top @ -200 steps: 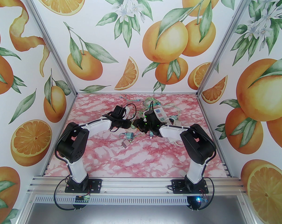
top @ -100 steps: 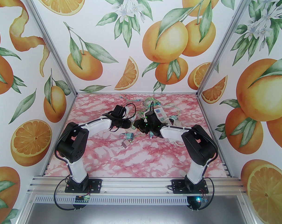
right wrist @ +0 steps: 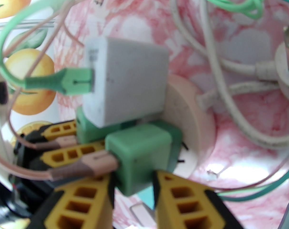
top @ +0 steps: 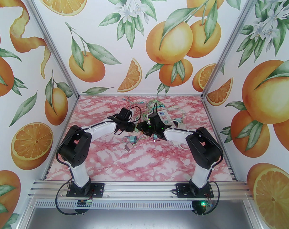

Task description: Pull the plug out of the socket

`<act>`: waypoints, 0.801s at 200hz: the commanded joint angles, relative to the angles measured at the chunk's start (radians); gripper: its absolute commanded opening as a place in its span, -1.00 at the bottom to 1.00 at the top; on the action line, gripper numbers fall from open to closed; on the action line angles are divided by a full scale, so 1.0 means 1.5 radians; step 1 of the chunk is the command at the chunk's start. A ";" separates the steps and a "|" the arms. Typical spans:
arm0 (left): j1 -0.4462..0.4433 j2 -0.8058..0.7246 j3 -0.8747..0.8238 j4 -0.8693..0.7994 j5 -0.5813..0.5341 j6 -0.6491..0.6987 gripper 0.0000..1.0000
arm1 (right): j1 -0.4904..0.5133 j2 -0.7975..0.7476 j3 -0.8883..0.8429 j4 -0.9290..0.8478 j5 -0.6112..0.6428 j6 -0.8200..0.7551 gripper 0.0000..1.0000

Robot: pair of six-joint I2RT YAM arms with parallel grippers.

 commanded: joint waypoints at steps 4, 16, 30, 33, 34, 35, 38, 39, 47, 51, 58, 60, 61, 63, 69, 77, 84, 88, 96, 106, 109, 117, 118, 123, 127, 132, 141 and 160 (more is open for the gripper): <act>-0.012 -0.036 0.019 -0.026 -0.052 0.024 -0.81 | -0.010 0.050 -0.013 -0.134 0.054 -0.020 -0.37; -0.012 -0.040 0.022 -0.026 -0.054 0.023 -0.81 | -0.010 0.051 -0.012 -0.136 0.054 -0.021 -0.37; 0.003 -0.041 0.025 -0.027 -0.017 0.008 -0.82 | -0.009 0.053 -0.013 -0.136 0.054 -0.020 -0.37; 0.008 -0.041 0.024 -0.026 -0.006 0.005 -0.82 | -0.010 0.054 -0.012 -0.136 0.054 -0.020 -0.37; 0.009 -0.042 0.025 -0.025 -0.002 0.004 -0.82 | -0.010 0.054 -0.012 -0.136 0.054 -0.020 -0.37; 0.011 -0.042 0.025 -0.025 0.001 0.003 -0.82 | -0.010 0.055 -0.013 -0.136 0.054 -0.020 -0.37; 0.014 -0.043 0.025 -0.024 0.009 0.000 -0.82 | -0.010 0.054 -0.013 -0.137 0.054 -0.021 -0.37; 0.016 -0.043 0.024 -0.023 0.012 -0.001 -0.82 | -0.010 0.055 -0.012 -0.137 0.054 -0.021 -0.37; 0.026 -0.046 0.024 -0.023 0.026 -0.007 -0.82 | -0.010 0.053 -0.012 -0.137 0.054 -0.021 -0.38; 0.030 -0.048 0.025 -0.023 0.030 -0.008 -0.82 | -0.010 0.054 -0.012 -0.137 0.055 -0.021 -0.37; 0.036 -0.052 0.026 -0.023 0.036 -0.009 -0.82 | -0.010 0.053 -0.014 -0.137 0.056 -0.022 -0.38; 0.038 -0.054 0.028 -0.024 0.036 -0.010 -0.82 | -0.010 0.053 -0.014 -0.138 0.056 -0.022 -0.38; 0.039 -0.055 0.028 -0.024 0.038 -0.011 -0.82 | -0.010 0.053 -0.014 -0.137 0.056 -0.022 -0.38; 0.041 -0.055 0.028 -0.024 0.041 -0.011 -0.82 | -0.010 0.052 -0.014 -0.138 0.057 -0.022 -0.38; 0.048 -0.059 0.029 -0.025 0.046 -0.013 -0.82 | -0.010 0.051 -0.013 -0.139 0.057 -0.023 -0.38; 0.060 -0.063 0.032 -0.025 0.064 -0.017 -0.81 | -0.010 0.051 -0.014 -0.140 0.058 -0.024 -0.37; 0.071 -0.064 0.033 -0.025 0.079 -0.024 -0.81 | -0.010 0.053 -0.013 -0.141 0.058 -0.024 -0.37; 0.076 -0.065 0.035 -0.026 0.088 -0.028 -0.81 | -0.010 0.052 -0.014 -0.141 0.059 -0.024 -0.38; 0.086 -0.066 0.036 -0.025 0.104 -0.031 -0.82 | -0.010 0.053 -0.015 -0.141 0.058 -0.025 -0.38; 0.089 -0.067 0.040 -0.028 0.108 -0.025 -0.81 | -0.010 0.054 -0.014 -0.141 0.058 -0.025 -0.38; 0.090 -0.067 0.041 -0.030 0.104 -0.022 -0.81 | -0.010 0.055 -0.014 -0.141 0.058 -0.025 -0.38; 0.088 -0.066 0.045 -0.036 0.099 -0.015 -0.81 | -0.010 0.055 -0.015 -0.140 0.058 -0.025 -0.38; 0.088 -0.066 0.045 -0.037 0.099 -0.015 -0.81 | -0.010 0.055 -0.014 -0.140 0.058 -0.025 -0.38; 0.089 -0.065 0.048 -0.039 0.098 -0.012 -0.81 | -0.010 0.055 -0.014 -0.139 0.057 -0.025 -0.38; 0.089 -0.065 0.049 -0.040 0.097 -0.012 -0.80 | -0.010 0.056 -0.013 -0.140 0.057 -0.025 -0.38; 0.088 -0.065 0.047 -0.039 0.098 -0.009 -0.80 | -0.010 0.057 -0.013 -0.140 0.057 -0.025 -0.38; 0.086 -0.064 0.045 -0.038 0.097 -0.007 -0.80 | -0.010 0.058 -0.011 -0.140 0.056 -0.025 -0.38; 0.075 -0.056 0.042 -0.037 0.092 -0.005 -0.80 | -0.009 0.064 -0.005 -0.140 0.051 -0.028 -0.38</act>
